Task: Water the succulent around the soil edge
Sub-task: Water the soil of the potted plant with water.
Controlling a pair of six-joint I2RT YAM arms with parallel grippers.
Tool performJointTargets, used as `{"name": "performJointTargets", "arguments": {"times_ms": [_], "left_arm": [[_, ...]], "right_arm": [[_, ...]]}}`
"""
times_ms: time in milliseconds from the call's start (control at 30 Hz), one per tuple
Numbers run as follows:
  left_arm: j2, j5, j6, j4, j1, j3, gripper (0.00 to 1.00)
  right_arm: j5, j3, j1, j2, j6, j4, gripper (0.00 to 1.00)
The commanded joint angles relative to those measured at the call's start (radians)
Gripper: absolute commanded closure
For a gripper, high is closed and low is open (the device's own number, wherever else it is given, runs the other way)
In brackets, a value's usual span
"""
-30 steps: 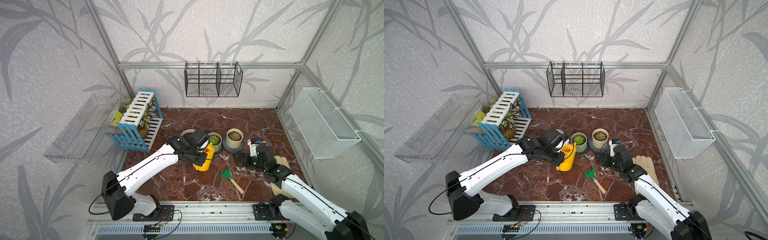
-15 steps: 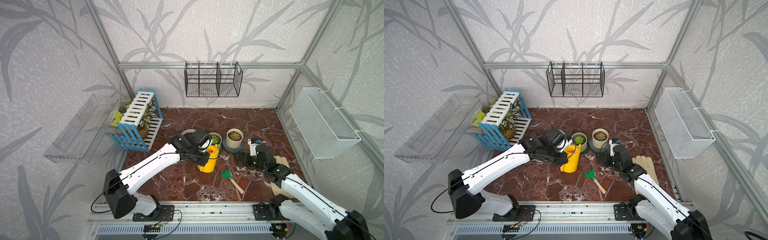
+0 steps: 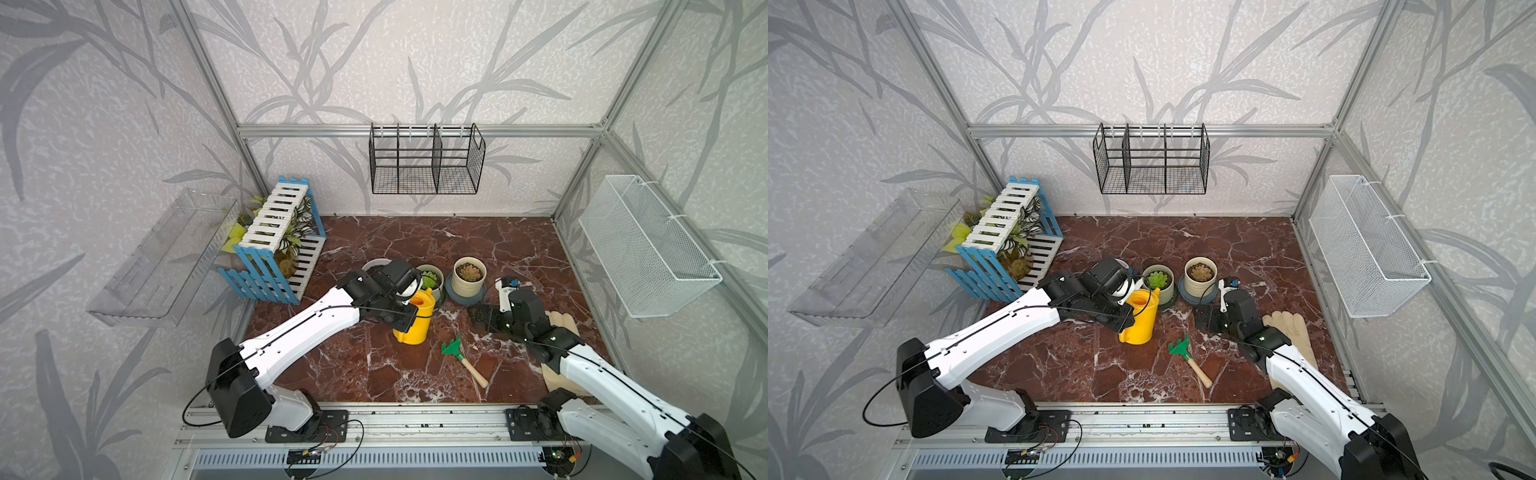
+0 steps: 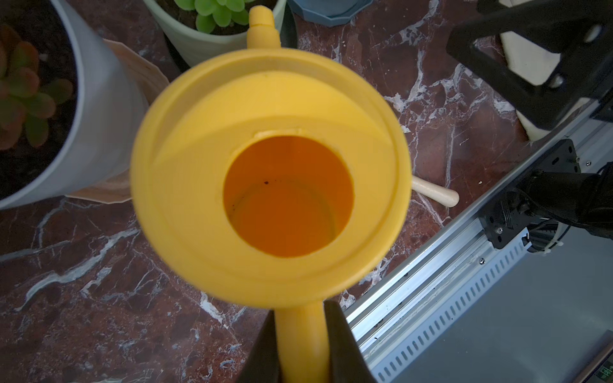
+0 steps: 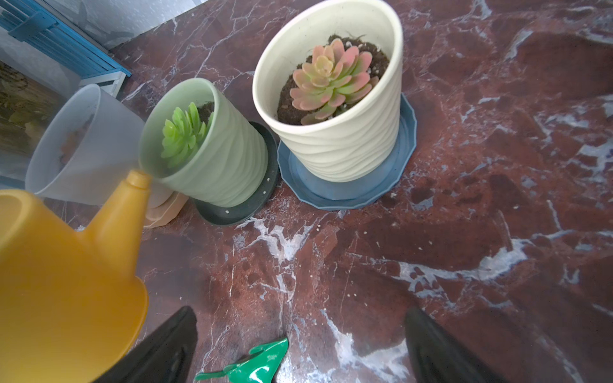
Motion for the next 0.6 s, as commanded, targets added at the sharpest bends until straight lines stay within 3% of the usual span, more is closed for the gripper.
{"name": "performJointTargets", "arguments": {"times_ms": [0, 167, 567], "left_arm": [[-0.048, -0.036, 0.007, -0.02, 0.027, -0.009, 1.0], [-0.058, -0.042, 0.016, -0.035, 0.035, 0.003, 1.0], [-0.039, 0.088, 0.021, 0.063, 0.03, -0.008, 1.0]], "right_arm": [[0.023, 0.039, 0.006, 0.004, -0.012, -0.019, 0.01], [0.031, 0.046, 0.007, 0.012, -0.01, -0.023, 0.01], [0.034, 0.063, 0.006, 0.034, -0.001, -0.017, 0.01]]}}
